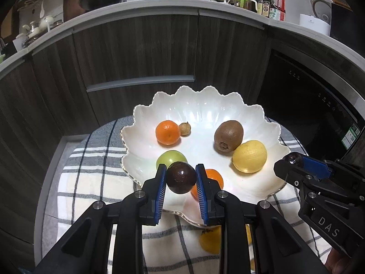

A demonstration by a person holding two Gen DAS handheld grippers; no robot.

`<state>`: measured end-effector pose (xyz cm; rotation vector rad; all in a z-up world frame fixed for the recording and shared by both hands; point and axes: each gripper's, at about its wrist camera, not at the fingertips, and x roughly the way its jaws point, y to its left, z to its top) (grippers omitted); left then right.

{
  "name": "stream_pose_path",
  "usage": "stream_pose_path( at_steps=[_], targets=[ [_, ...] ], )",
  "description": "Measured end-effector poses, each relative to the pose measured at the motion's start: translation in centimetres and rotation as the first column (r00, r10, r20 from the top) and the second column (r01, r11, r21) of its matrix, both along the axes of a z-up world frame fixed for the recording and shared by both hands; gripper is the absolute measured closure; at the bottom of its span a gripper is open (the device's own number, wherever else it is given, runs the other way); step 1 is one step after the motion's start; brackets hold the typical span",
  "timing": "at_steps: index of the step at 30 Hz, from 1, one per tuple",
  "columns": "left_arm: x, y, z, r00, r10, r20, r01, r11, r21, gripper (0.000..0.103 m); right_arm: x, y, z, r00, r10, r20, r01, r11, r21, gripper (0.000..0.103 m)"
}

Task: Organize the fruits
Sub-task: 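Carry both dark plums over the white bowl with both tools, then open both tools to drop the plums into the bowl, then pull both tools back toward the mango and nut on the cloth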

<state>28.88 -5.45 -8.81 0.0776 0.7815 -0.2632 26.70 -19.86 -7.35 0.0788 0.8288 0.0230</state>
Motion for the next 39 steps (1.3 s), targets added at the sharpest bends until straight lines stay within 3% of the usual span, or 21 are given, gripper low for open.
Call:
stream_pose_path(
  at_steps=[13,17,19,21,23,26,39],
  targets=[
    [1.5,0.4,-1.6,0.999,0.005,-0.040,-0.006,1.000,-0.004,0.077,2.0,0.8,-2.0,0.999,0.030,-0.041,-0.029,1.000,0.010,0.072],
    [1.3,0.6,-1.2,0.999,0.015,-0.031,-0.015,1.000,0.009,0.066,2.1,1.0,-1.9,0.998,0.032,-0.046,-0.032,0.999,0.002,0.071],
    [1.1,0.6,-1.0,0.999,0.013,-0.032,-0.012,1.000,0.017,0.065,2.1,1.0,-1.7,0.999,0.029,-0.046,-0.029,1.000,-0.006,0.066],
    [0.8,0.8,-0.6,0.999,0.023,-0.026,-0.022,1.000,0.019,0.057,1.8,0.9,-1.4,0.999,0.011,-0.039,-0.012,1.000,-0.021,0.049],
    [0.5,0.9,-0.2,0.999,0.036,-0.013,-0.036,0.999,0.023,0.045,1.4,0.7,-1.0,1.000,-0.010,-0.029,0.009,1.000,-0.029,0.042],
    [-0.1,1.0,0.4,0.999,0.050,0.007,-0.051,0.998,0.034,0.038,0.9,0.4,-0.6,0.999,-0.036,-0.026,0.035,0.998,-0.043,0.034],
    [-4.2,1.5,3.6,0.997,0.055,0.062,-0.057,0.998,0.031,0.031,-2.9,-0.2,2.0,0.997,-0.075,0.007,0.076,0.995,-0.060,0.034]
  ],
)
